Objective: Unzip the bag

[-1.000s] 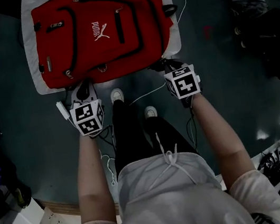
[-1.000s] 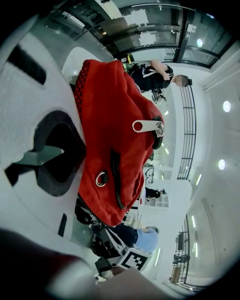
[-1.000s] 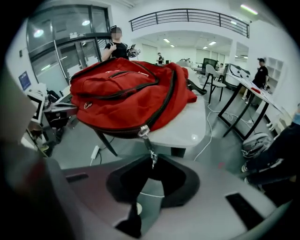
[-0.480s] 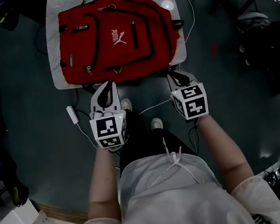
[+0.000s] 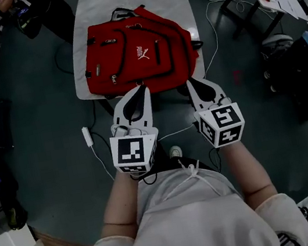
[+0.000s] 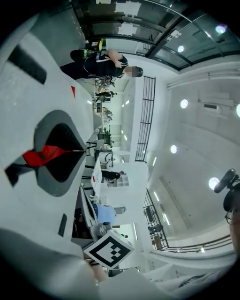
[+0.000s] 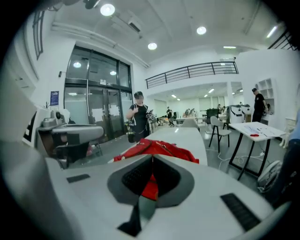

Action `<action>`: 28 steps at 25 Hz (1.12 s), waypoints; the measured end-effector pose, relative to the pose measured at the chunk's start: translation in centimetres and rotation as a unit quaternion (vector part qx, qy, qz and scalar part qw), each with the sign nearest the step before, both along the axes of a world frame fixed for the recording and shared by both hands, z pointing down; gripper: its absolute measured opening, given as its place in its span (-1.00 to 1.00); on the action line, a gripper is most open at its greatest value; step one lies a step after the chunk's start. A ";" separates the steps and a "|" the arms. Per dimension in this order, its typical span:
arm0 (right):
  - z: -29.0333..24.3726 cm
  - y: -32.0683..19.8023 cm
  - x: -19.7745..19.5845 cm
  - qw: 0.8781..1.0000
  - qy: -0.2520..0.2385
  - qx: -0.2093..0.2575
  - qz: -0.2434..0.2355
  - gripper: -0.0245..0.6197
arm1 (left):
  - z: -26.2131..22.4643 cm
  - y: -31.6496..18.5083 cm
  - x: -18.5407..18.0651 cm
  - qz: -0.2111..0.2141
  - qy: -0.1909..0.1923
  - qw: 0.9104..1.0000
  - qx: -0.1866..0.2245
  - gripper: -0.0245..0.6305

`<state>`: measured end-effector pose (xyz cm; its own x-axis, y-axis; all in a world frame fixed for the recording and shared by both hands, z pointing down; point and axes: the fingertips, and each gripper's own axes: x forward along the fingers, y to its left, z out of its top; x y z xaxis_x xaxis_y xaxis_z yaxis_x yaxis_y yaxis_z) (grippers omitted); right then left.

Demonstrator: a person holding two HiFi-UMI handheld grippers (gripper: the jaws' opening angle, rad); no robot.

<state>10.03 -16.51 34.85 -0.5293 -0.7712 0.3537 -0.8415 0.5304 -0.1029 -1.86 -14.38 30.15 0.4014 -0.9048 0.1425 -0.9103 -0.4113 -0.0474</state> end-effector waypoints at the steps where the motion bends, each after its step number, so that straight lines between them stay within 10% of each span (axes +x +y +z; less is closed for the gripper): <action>1: -1.2 0.3 -0.2 1.000 -0.006 0.016 -0.001 -0.83 | -1.2 0.4 0.1 0.002 0.001 1.000 0.014 -0.86; 11: -9.3 3.4 -0.4 0.993 -0.039 0.111 -0.002 -0.84 | -8.5 3.4 0.9 0.007 0.015 0.996 0.087 -0.86; 28: -8.6 5.8 -0.9 0.994 -0.013 0.112 -0.004 -0.84 | -8.3 4.9 1.7 0.012 0.025 0.996 0.087 -0.86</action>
<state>9.13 -10.67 26.22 -0.5425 -0.8247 0.1599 -0.8358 0.5491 -0.0035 -0.15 -9.52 21.87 0.4262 -0.9039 -0.0368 -0.9031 -0.4227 -0.0758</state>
